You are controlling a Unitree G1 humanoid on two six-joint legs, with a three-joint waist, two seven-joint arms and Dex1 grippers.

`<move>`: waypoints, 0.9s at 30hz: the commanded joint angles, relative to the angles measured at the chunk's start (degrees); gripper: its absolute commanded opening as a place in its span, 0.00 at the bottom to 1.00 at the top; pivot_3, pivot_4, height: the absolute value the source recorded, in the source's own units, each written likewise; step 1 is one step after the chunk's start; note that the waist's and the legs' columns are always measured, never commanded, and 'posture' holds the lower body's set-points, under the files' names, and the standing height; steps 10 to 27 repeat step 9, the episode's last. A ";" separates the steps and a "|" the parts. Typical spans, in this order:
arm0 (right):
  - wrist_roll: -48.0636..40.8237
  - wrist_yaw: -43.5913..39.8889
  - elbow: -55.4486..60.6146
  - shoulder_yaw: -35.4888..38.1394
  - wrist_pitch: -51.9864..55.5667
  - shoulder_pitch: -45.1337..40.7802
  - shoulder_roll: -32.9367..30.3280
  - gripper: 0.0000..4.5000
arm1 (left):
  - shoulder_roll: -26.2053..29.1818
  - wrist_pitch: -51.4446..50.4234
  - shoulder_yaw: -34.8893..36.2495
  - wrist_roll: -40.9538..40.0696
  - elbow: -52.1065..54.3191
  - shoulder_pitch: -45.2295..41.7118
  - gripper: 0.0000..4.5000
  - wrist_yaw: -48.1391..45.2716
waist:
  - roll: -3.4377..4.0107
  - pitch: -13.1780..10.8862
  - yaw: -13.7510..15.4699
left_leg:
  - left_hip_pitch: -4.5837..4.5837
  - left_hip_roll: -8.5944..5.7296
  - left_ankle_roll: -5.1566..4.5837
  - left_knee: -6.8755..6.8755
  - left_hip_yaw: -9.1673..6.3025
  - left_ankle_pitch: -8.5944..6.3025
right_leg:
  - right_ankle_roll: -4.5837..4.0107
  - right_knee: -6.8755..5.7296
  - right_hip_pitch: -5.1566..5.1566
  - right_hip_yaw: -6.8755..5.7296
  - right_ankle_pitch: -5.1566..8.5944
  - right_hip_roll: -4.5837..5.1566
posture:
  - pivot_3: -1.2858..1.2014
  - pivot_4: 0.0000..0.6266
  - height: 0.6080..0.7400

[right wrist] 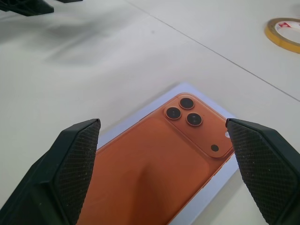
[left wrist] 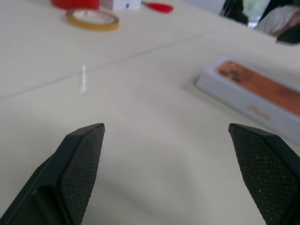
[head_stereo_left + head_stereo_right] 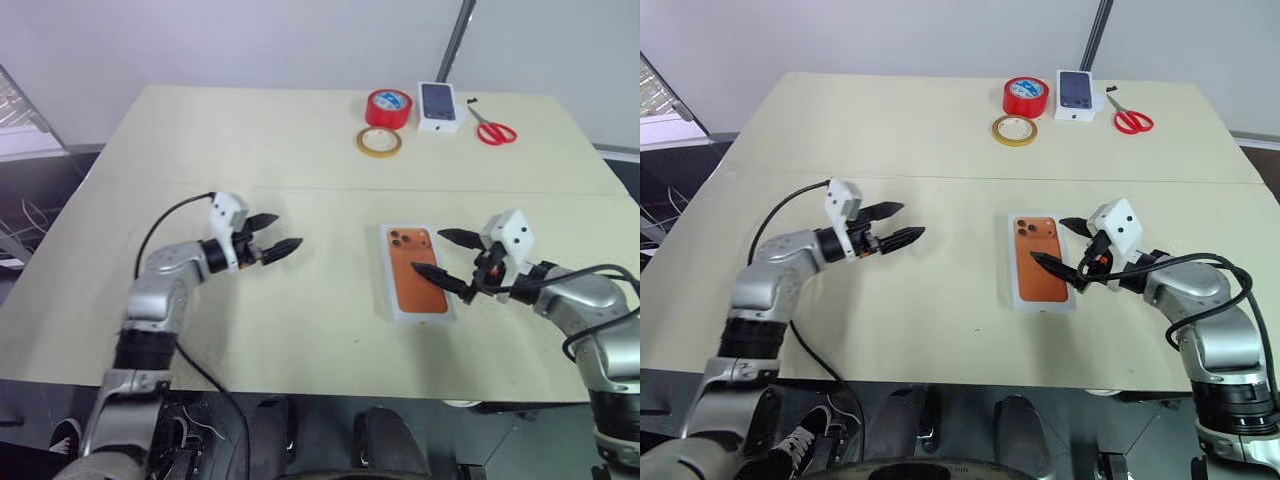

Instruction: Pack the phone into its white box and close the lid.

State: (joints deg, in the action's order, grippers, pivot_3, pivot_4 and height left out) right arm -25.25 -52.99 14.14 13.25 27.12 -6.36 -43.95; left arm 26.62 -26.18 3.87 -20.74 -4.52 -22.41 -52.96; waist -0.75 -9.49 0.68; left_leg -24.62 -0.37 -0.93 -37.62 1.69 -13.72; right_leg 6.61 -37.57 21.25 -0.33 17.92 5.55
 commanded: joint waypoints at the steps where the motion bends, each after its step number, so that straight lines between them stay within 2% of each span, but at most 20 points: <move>1: 1.38 -3.23 -4.22 6.30 -4.93 3.80 -4.41 0.99 | 3.55 -5.77 4.33 -4.09 5.13 5.12 0.99 0.28 | -0.01 0.00 -0.13 | 0.02 -0.01 0.00 0.12 0.01 0.00 | -0.01 0.12 -0.02 0.00 -0.01 0.02 | 0.52 0.24 0.91; 9: 0.89 -6.57 -11.50 9.56 -8.93 5.55 -6.73 0.99 | 6.34 0.68 5.89 -2.83 6.12 10.80 0.99 -0.03 | 0.00 0.00 -0.12 | 0.13 -0.03 0.08 0.38 0.02 0.04 | -0.12 0.26 -0.02 0.01 -0.06 0.09 | 0.52 0.24 0.91; 27: 0.89 -6.57 -11.50 9.56 -8.93 5.55 -6.73 0.99 | 6.34 0.68 5.89 -2.83 6.12 10.80 0.99 -0.03 | 0.00 0.00 -0.12 | 0.13 -0.03 0.08 0.38 0.02 0.04 | -0.12 0.26 -0.02 0.01 -0.06 0.09 | 0.52 0.24 0.91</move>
